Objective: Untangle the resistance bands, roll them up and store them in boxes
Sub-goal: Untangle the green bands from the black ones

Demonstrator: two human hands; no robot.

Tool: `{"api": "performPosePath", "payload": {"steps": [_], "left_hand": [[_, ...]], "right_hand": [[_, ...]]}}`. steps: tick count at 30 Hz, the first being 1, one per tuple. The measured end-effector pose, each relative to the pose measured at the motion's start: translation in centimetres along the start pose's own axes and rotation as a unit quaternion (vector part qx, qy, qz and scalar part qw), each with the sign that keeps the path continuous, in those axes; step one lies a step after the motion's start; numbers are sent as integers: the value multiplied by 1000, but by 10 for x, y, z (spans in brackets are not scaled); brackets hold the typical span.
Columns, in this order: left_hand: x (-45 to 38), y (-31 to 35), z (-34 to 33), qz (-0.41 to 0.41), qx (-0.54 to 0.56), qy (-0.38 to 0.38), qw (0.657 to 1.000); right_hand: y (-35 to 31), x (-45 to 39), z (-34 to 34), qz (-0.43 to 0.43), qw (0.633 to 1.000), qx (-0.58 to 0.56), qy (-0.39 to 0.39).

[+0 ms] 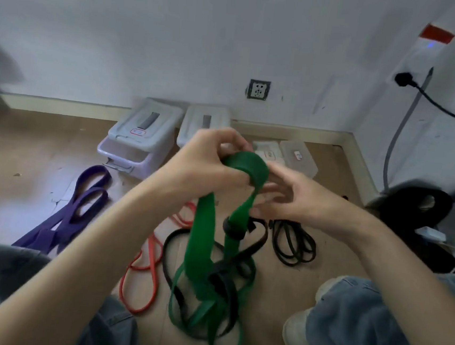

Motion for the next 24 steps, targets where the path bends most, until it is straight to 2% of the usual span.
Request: {"api": "performPosePath", "payload": {"steps": [2,6,8,11,13,15,18,19,21,23,24], "left_hand": [[1,1,-12,-29,0,-27,999],[-13,-11,11,8,186,44,981],[-19,-28,15,30,205,37,978],[-19,-52,-10,41,80,-114,989],[-14,-62,-38,42,-5,-190,981],[-14,-65,-54,12,-27,-142,989],[-17,-48,-32,20,59,-20,998],[-17,-38,-22,9,106,-6,994],[-14,-13,-7,-45,149,-12,988],[-14,2,-4,-85,122,-15,989],[-14,3,-4,-83,102,-2,991]], "right_hand": [[4,-6,-6,4,999,24,27],[10,-3,5,-29,994,60,86],[8,2,13,-22,989,-11,143],[-6,1,15,60,949,-256,174],[-18,-3,15,101,917,-352,159],[-23,-5,15,116,912,-361,157],[-6,-1,22,67,920,-347,170],[2,1,21,41,940,-304,149],[10,1,2,18,982,-184,33],[14,-4,-25,36,993,-81,-75],[17,-6,-33,33,994,-33,-95]]}}
Point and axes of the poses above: each hand's wrist, its own x-axis away from the middle knuckle, its own z-axis out of the back of the hand, y = z × x, the point moved 4 cm from there along -x, towards the middle knuckle, and after that the axes turned 10 degrees about z, right-handed, at the moved point
